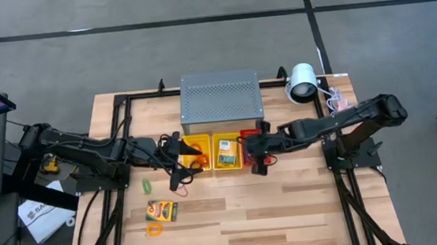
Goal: Pick & Place Office Desk Supplies
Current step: Put the blue rubber band into the red bin, then put the yellow spring keychain into the left yellow bin
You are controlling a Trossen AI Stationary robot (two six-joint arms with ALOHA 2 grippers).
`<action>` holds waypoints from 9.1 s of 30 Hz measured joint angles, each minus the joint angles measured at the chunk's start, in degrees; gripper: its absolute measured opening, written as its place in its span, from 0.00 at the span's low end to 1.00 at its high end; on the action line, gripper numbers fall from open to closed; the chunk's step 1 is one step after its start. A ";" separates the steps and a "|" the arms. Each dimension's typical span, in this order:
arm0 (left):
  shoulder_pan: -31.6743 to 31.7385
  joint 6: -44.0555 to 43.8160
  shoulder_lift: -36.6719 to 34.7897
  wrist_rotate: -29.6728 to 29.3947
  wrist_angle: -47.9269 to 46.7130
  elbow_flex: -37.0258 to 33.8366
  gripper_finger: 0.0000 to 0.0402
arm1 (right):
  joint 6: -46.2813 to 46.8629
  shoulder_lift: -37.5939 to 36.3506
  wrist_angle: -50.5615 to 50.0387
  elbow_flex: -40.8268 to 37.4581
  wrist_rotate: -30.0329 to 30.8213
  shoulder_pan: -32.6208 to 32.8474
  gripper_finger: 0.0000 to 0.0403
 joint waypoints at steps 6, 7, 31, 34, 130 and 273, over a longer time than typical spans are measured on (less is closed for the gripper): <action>0.00 -0.02 -0.01 -0.02 -0.33 -0.02 0.70 | -0.35 1.65 -6.00 0.01 -2.45 -2.88 0.00; 0.00 -0.02 0.00 -0.02 -0.59 -0.02 0.70 | -0.72 1.92 -6.41 0.02 -3.29 -3.40 0.00; -0.11 -1.53 0.00 0.02 -4.32 -0.04 0.70 | -5.10 14.93 -8.89 -0.02 -10.69 -8.21 0.00; -0.11 -1.55 -0.01 0.04 -4.31 -0.04 0.70 | -5.19 15.09 -9.29 -0.02 -10.71 -8.23 0.01; -37.33 -61.41 29.84 13.68 -30.71 4.09 0.70 | 1.83 2.85 28.08 0.00 -5.97 14.94 0.65; -11.18 7.68 5.48 -2.06 -4.98 4.02 0.01 | -9.88 20.25 68.15 0.00 -34.36 0.62 0.04</action>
